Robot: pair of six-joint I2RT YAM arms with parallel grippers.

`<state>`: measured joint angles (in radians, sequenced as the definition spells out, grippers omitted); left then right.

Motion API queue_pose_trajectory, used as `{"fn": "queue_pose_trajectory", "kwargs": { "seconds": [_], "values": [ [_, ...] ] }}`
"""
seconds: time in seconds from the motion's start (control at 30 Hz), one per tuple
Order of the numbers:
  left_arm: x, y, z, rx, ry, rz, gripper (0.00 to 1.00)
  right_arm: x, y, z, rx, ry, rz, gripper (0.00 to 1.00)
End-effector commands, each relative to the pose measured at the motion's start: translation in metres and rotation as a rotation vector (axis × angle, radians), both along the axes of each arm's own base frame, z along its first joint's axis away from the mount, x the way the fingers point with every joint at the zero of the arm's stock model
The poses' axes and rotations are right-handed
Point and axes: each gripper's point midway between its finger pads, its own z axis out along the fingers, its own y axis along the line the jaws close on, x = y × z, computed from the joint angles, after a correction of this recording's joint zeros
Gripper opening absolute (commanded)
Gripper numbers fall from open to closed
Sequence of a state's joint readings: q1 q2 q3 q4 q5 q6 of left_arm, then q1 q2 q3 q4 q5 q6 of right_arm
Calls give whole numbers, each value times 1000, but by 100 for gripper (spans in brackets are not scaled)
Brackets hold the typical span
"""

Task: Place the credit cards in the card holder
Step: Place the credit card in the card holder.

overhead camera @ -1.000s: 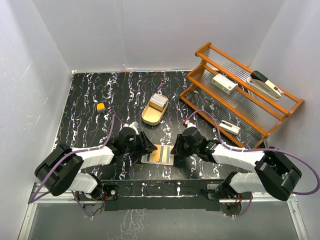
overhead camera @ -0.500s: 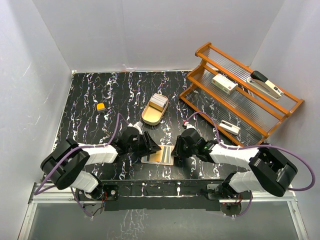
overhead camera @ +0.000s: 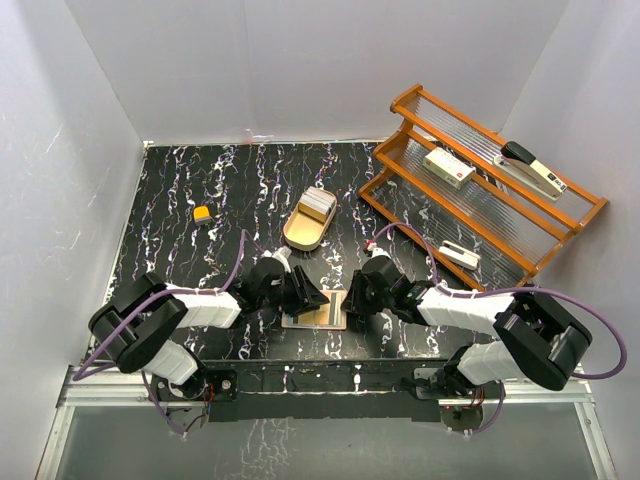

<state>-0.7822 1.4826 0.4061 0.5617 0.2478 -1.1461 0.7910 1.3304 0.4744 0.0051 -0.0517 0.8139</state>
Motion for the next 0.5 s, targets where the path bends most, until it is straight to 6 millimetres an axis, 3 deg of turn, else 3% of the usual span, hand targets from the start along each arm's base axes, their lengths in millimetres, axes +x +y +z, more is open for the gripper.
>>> {"fn": "queue_pose_trajectory", "kwargs": {
  "seconds": [0.0, 0.13, 0.47],
  "values": [
    [0, -12, 10, -43, -14, -11, 42, 4, 2, -2, 4, -29, -1, 17],
    [0, -15, 15, -52, -15, -16, 42, 5, 0, -3, -4, -30, -7, 17],
    [10, 10, 25, 134, -86, 13, 49, 7, -4, 6, -11, -56, -13, 17]
  ]
}}
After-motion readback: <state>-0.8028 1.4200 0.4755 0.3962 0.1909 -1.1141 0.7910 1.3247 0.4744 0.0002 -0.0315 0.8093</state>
